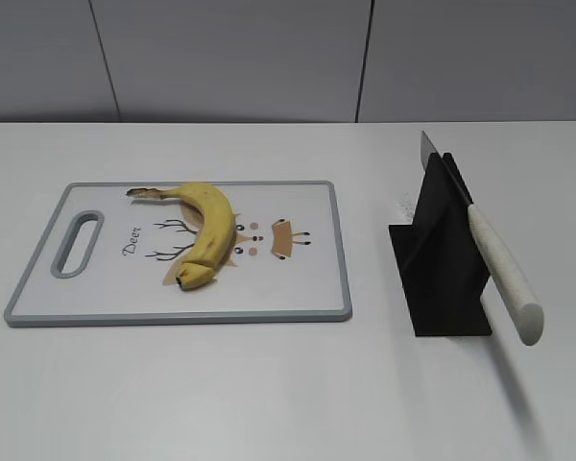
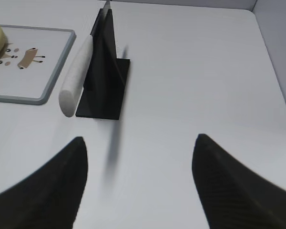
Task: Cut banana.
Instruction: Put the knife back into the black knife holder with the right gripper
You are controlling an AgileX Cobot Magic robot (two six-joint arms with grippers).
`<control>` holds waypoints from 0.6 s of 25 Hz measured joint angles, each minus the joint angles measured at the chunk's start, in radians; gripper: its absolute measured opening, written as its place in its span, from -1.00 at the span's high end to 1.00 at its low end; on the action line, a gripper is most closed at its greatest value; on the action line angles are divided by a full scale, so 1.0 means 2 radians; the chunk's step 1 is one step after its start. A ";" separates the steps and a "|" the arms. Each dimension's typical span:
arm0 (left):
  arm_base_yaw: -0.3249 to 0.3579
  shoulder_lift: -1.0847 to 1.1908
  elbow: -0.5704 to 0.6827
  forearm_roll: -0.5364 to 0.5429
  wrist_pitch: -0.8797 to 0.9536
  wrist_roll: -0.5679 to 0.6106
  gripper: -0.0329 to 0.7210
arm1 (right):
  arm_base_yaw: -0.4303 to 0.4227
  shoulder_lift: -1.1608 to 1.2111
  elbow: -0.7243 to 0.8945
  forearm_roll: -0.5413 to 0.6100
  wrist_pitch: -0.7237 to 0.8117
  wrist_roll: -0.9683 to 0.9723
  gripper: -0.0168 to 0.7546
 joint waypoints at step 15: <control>0.000 0.000 0.000 0.000 0.000 0.000 -0.66 | -0.002 0.000 0.000 0.000 0.000 0.000 -0.42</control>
